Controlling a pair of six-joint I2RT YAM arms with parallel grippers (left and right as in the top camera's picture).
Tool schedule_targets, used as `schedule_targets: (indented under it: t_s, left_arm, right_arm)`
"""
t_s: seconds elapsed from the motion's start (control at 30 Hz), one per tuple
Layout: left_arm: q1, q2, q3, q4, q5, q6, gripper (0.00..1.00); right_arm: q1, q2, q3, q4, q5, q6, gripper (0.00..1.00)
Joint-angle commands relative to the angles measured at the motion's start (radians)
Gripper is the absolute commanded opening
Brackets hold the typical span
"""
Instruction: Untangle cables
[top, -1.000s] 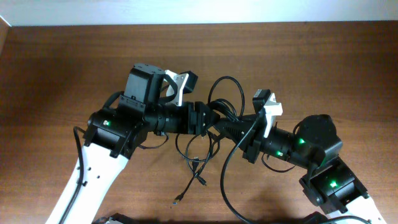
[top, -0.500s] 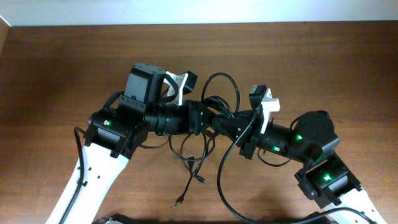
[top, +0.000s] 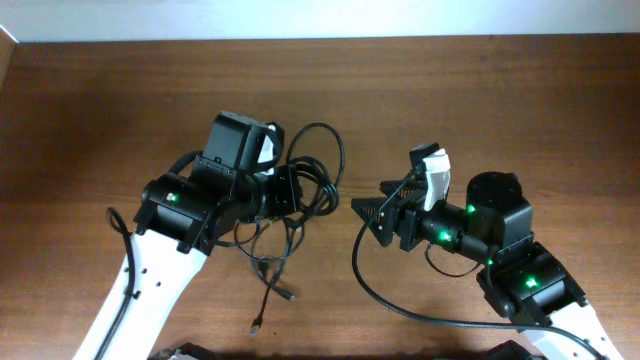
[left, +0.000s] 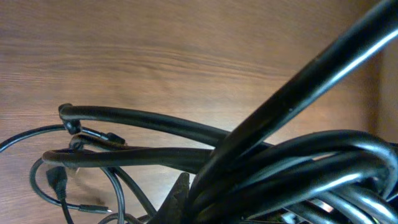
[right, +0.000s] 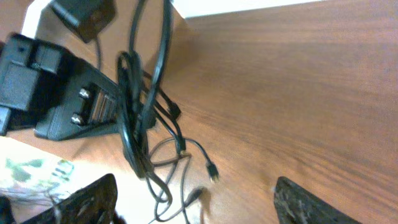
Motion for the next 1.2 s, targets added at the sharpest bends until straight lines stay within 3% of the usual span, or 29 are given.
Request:
schedule_targets:
  t_s: [0.0,0.13,0.3,0.37,0.43,0.5,0.6,0.83,1.03,1.17]
  left_arm:
    - [0.002,0.000,0.009,-0.004,-0.116,0.000,0.00]
    - [-0.052,0.000,0.009,0.008,-0.250,0.016,0.00]
    - [-0.175,0.000,0.009,0.102,-0.247,0.376,0.00]
    - [-0.224,0.000,0.009,0.147,-0.193,0.496,0.00]
    - [-0.251,0.000,0.009,0.171,-0.126,0.658,0.00]
    - [-0.258,0.000,0.009,0.192,-0.097,0.669,0.00]
    - [-0.258,0.000,0.009,0.208,0.194,0.795,0.00]
    - [-0.259,0.000,0.009,0.233,0.280,0.795,0.00]
    - [-0.267,0.000,0.009,0.210,0.287,0.794,0.00]
    - [-0.267,-0.001,0.009,0.226,0.480,0.795,0.00]
  right_arm:
    - [-0.002,-0.010,0.006,-0.063,0.103,0.003,0.84]
    - [-0.002,-0.010,0.088,-0.252,0.209,-0.031,0.87]
    - [-0.002,-0.010,0.270,-0.498,0.225,-0.100,0.93]
    - [-0.002,-0.013,0.326,-0.589,0.221,-0.111,1.00]
    - [-0.002,-0.032,0.347,-0.612,0.217,-0.132,0.99]
    - [-0.002,-0.063,0.347,-0.614,0.199,-0.132,0.99]
    - [-0.002,-0.069,0.347,-0.608,0.199,-0.132,0.99]
    - [-0.002,-0.070,0.347,-0.595,0.200,-0.128,0.99]
    - [-0.002,-0.070,0.347,-0.658,0.443,-0.128,0.99]
    - [-0.002,-0.069,0.347,-0.710,0.539,-0.128,0.99]
